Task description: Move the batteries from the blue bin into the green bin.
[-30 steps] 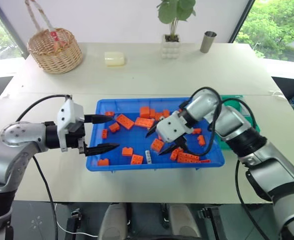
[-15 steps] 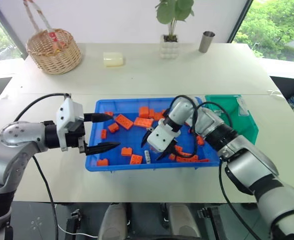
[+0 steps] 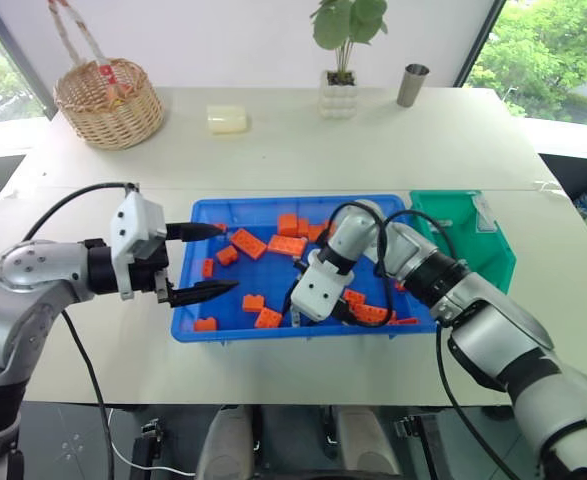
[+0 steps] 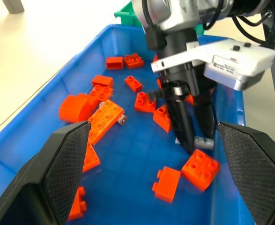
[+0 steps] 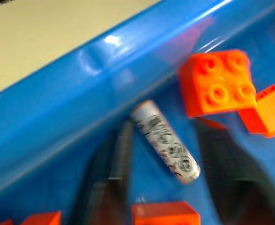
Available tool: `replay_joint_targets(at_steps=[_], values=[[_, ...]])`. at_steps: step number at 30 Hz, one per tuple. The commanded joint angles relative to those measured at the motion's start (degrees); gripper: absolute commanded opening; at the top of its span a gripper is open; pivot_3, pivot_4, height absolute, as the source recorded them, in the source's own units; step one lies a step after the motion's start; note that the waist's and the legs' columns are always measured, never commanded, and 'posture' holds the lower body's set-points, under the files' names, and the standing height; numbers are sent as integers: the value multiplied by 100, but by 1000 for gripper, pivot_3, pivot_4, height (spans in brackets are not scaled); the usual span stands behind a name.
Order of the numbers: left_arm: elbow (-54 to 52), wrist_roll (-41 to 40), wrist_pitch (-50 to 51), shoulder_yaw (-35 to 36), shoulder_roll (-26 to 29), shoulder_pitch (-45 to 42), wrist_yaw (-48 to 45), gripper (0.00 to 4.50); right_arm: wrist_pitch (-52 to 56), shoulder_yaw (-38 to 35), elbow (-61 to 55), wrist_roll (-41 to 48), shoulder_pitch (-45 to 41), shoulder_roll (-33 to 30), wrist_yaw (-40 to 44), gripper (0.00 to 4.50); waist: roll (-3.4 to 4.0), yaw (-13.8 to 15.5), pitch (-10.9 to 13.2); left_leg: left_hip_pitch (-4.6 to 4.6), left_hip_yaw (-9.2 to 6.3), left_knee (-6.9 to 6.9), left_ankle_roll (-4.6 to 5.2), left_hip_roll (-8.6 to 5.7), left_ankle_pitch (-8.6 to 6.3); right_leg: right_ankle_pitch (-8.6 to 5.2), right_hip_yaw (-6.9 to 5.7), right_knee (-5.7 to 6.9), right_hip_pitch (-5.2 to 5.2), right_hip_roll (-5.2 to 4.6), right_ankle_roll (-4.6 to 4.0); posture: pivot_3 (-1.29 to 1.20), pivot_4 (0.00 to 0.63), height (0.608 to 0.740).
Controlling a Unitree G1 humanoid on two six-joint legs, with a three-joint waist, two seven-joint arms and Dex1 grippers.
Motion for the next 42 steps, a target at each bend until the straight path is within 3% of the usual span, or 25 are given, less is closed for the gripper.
replay_joint_targets(at_steps=[1,8,12,16,22,28,33,34,39,42], values=[[-121,-79,3,101,61,-101,9,4500,33,-110,-14,-121,62,69,-16,100,0,-3,0,0,0,0,0,0,0,0,0,0,0,0,0,0,150,736],[-48,-30,-45,-50,-43,-247,17,4500,1172,-1049,-656,392,96,-164,-279,45,1,27,1,-2,1,0,-2,-1,1,0,0,0,-1,-2,0,0,150,736],[-13,-3,-71,-90,-87,-268,-7,4500,2820,-1918,-1561,946,178,-483,-694,45,1,26,1,-5,0,0,-2,-1,1,2,1,0,-3,-4,3,0,150,736],[67,17,-92,-142,-119,-297,-63,4500,4955,-3090,-2530,1597,406,-1092,-1460,45,1,49,0,-5,-2,-1,-2,1,1,1,0,0,-5,-5,0,0,150,736],[275,80,-154,-230,-125,-371,-206,4500,6735,-4823,-3290,2030,1155,-2226,-2607,45,0,53,0,-9,2,-2,0,-3,-1,-2,1,-11,-4,-14,-5,0,150,736],[506,186,-284,-345,-197,-482,-379,4500,7406,-5734,-3985,1995,2650,-3028,-3335,45,-1,27,-1,-10,4,-8,1,-2,-1,-3,1,-14,-8,-5,-5,0,150,736],[807,229,-337,-492,-293,-782,-483,4500,7761,-5874,-4281,2071,3361,-2999,-3895,45,0,6,0,-8,10,-5,2,-3,-1,-2,10,-13,-10,-2,-2,0,150,736],[857,241,-339,-506,-306,-836,-498,4500,7764,-5845,-4235,2045,3382,-2981,-4014,1073,0,4,0,-8,11,-2,2,-3,-1,-2,11,-12,-11,-1,-2,0,150,736],[971,294,-366,-539,-326,-984,-580,4500,7441,-5503,-3952,1892,3092,-3048,-4274,3446,0,19,0,-8,11,0,3,-4,-1,-3,12,-15,-9,-1,-2,0,150,736],[886,284,-363,-502,-313,-920,-560,4500,8008,-5378,-4098,2423,2350,-2655,-4365,3446,0,-17,1,-10,12,-2,3,-3,-1,-3,13,-14,-14,0,-1,0,150,736]])
